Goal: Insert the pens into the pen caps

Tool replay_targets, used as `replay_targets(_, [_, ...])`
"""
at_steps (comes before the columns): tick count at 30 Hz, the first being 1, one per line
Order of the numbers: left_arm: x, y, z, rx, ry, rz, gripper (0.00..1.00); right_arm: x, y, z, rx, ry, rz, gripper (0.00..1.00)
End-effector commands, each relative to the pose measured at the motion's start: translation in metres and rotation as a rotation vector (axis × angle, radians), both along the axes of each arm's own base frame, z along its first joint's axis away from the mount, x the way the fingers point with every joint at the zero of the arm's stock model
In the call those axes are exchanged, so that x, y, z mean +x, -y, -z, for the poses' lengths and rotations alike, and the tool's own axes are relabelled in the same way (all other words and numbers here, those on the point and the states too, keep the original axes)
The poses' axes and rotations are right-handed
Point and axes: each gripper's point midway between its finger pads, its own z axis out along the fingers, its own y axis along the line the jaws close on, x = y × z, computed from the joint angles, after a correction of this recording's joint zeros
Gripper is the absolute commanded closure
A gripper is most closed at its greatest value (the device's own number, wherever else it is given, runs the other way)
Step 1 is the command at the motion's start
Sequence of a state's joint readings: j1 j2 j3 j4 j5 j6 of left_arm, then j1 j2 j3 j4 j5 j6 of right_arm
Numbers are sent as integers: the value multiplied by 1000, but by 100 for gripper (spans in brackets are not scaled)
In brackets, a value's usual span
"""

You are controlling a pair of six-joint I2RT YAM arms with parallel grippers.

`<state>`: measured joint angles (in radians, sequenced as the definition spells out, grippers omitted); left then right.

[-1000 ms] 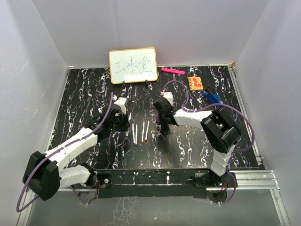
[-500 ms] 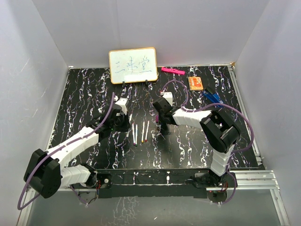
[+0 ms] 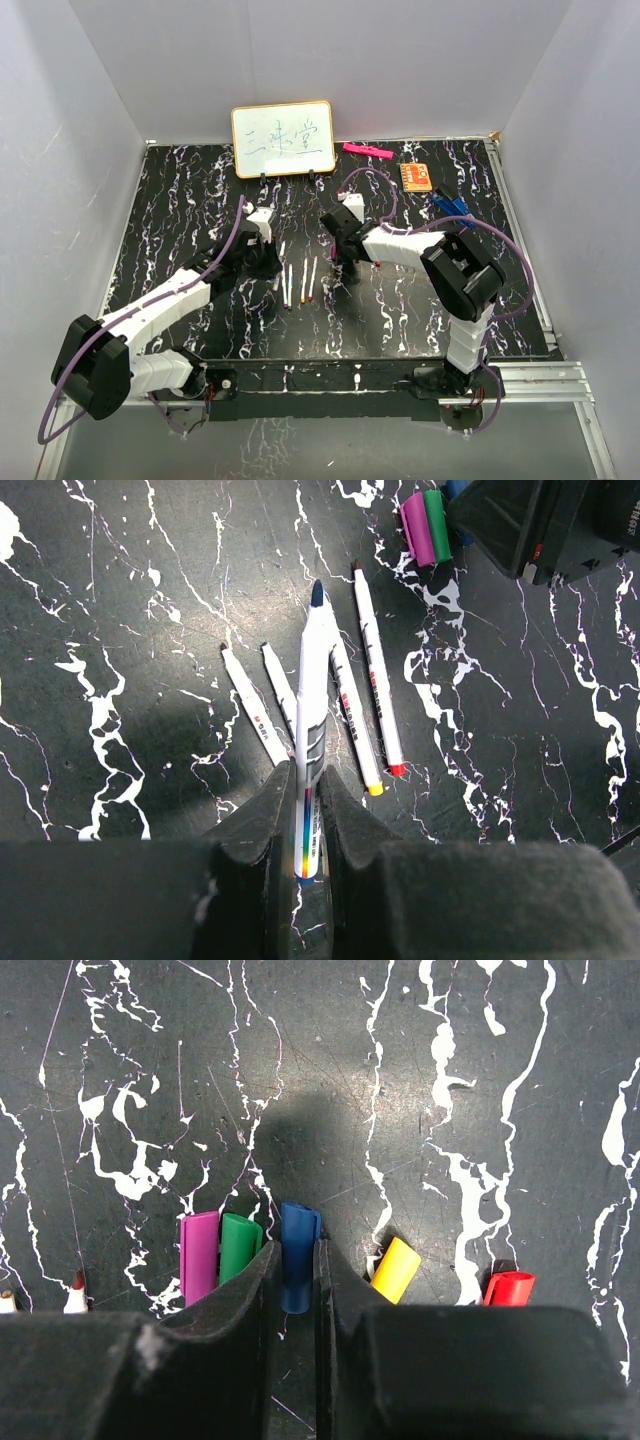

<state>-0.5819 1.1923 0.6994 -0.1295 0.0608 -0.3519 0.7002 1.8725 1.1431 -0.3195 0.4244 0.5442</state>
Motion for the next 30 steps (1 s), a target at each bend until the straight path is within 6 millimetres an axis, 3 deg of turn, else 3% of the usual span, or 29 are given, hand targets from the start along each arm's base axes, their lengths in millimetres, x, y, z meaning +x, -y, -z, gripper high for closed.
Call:
replay_targets(1, [1, 4, -10, -26, 21, 8, 100, -13, 12, 20, -64, -72, 6, 83])
replay_targets(7, [1, 6, -10, -29, 18, 12, 100, -16, 13, 23, -66, -80, 3, 76])
replay_targets(12, [0, 4, -10, -24, 14, 9, 100, -18, 14, 30, -75, -91, -1, 76])
replay_targets(20, [1, 4, -10, -23, 12, 5, 100, -19, 11, 40, -78, -115, -16, 88])
replay_targets(24, [1, 3, -9, -18, 10, 2, 100, -24, 10, 43, -62, -130, -22, 100])
replay_targets(28, [0, 4, -9, -20, 9, 8, 100, -25, 13, 41, -65, -131, -12, 100])
replay_targets(30, [0, 5, -10, -21, 18, 20, 100, -20, 16, 31, -77, -101, 6, 100])
